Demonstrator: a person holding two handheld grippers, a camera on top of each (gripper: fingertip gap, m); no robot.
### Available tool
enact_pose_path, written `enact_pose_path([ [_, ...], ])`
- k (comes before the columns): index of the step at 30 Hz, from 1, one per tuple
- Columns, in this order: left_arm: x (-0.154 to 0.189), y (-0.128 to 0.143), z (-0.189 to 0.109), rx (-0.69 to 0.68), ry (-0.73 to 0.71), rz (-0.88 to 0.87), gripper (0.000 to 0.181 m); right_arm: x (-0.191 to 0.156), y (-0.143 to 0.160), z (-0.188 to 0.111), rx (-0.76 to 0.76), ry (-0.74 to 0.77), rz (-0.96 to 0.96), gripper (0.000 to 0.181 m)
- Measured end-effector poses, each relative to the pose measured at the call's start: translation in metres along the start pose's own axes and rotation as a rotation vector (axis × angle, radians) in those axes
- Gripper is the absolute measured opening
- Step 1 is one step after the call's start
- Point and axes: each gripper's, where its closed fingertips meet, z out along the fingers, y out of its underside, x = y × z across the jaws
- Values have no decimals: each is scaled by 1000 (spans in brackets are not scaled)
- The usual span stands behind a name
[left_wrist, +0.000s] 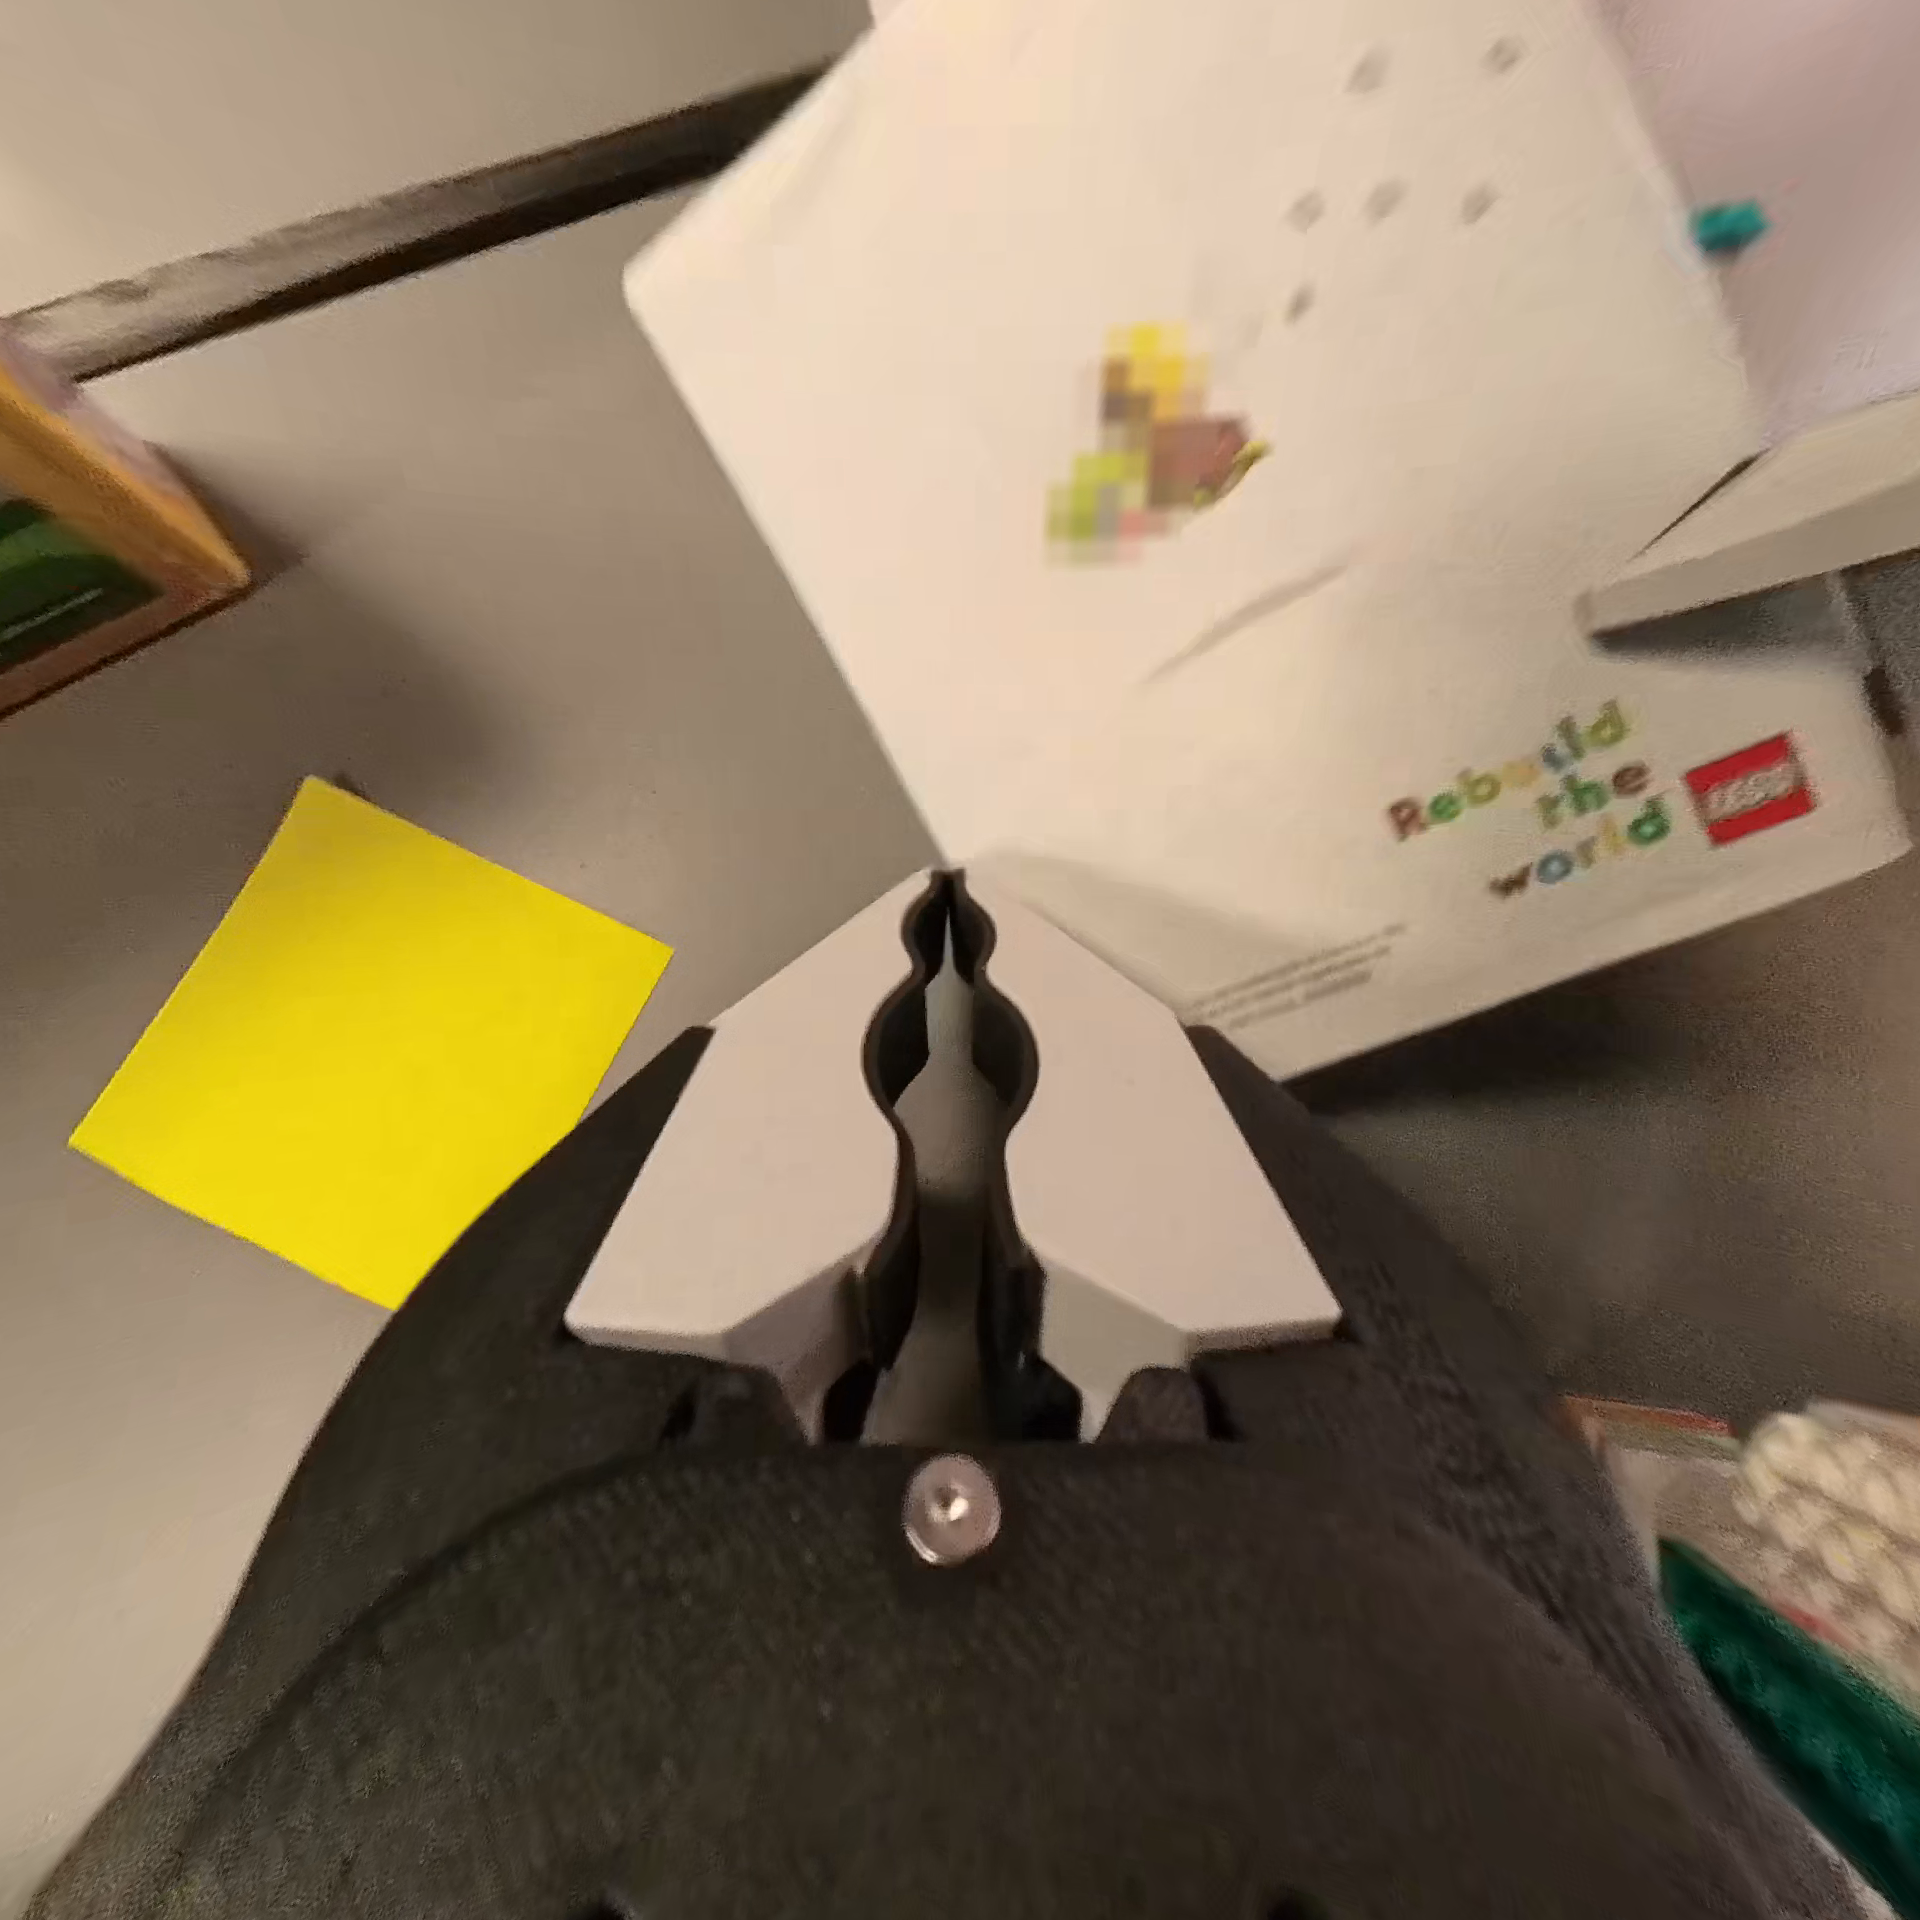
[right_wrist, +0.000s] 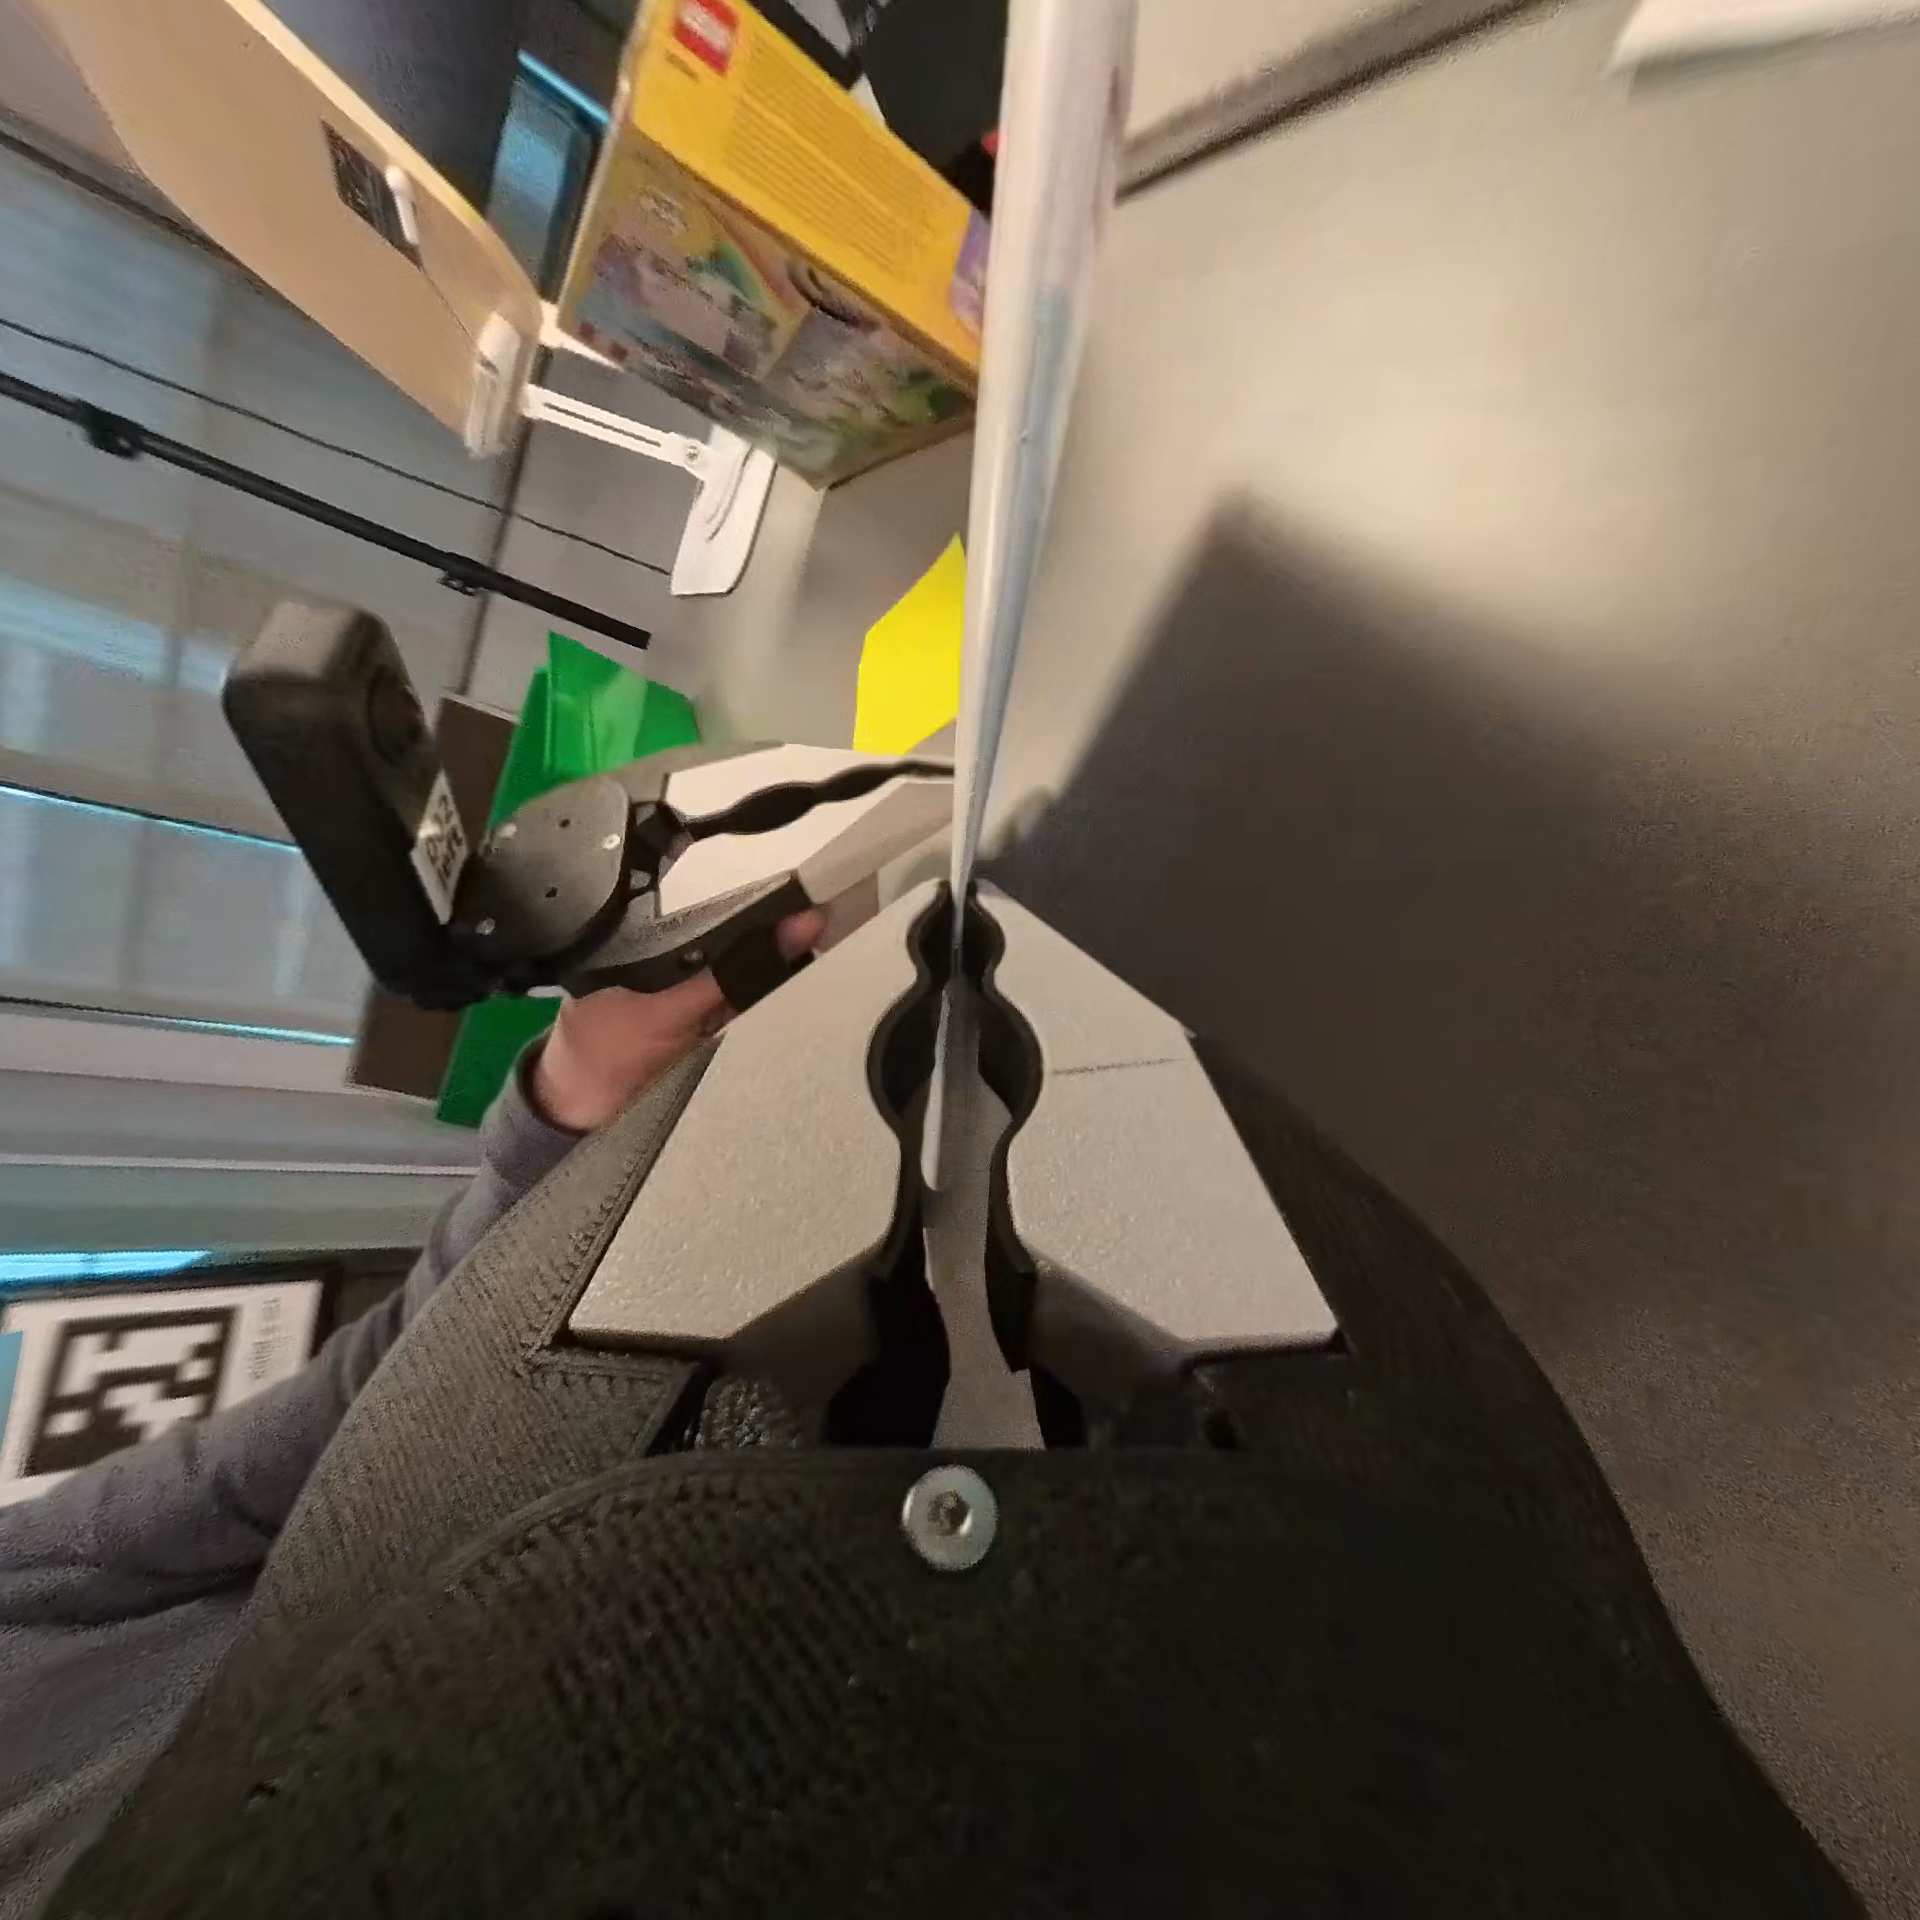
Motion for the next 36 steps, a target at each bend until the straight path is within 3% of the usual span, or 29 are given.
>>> enact_pose_path([
  [2, 3, -11, -12, 107, 34, -32, 3, -9, -15, -13, 19, 87, -110, 0],
  [5, -7, -45, -48, 362, 48, -140, 17, -30, -40, -32, 65, 308, -429, 0],
  [7, 3, -76, -81, 510, 199, -234, 40, -54, -56, -41, 128, 448, -684, 0],
  [10, 37, -126, -142, 681, 563, -371, 75, -94, -71, -49, 231, 692, -1064, 0],
  [12, 52, -146, -165, 714, 640, -392, 89, -117, -74, -52, 290, 881, -1285, 0],
  [14, 56, -158, -175, 745, 616, -429, 85, -138, -73, -54, 337, 1067, -1490, 0],
  [18, 41, -169, -194, 857, 596, -619, 55, -168, -59, -52, 407, 1318, -1804, 0],
  [20, 40, -167, -202, 893, 613, -633, 18, -171, -48, -46, 404, 1362, -1910, 0],
  [21, 40, -164, -202, 887, 594, -617, 5, -170, -40, -41, 386, 1322, -1946, 11],
  [22, 42, -162, -204, 885, 593, -564, 0, -169, -31, -35, 367, 1247, -1965, 34],
  [24, 50, -158, -215, 890, 642, -418, 0, -163, -3, -26, 282, 970, -1911, 68],
  [26, 65, -144, -234, 867, 722, -133, 0, -165, 28, -31, 235, 644, -1762, 93],
  [28, 79, -114, -259, 845, 762, 210, 0, -175, 38, -53, 266, 427, -1574, 111],
  [32, 81, -79, -274, 725, 718, 507, 0, -201, 50, -74, 227, 53, -1278, 98],
  [36, 99, -65, -283, 657, 843, 611, 0, -215, 46, -68, 184, -85, -1192, 79],
])
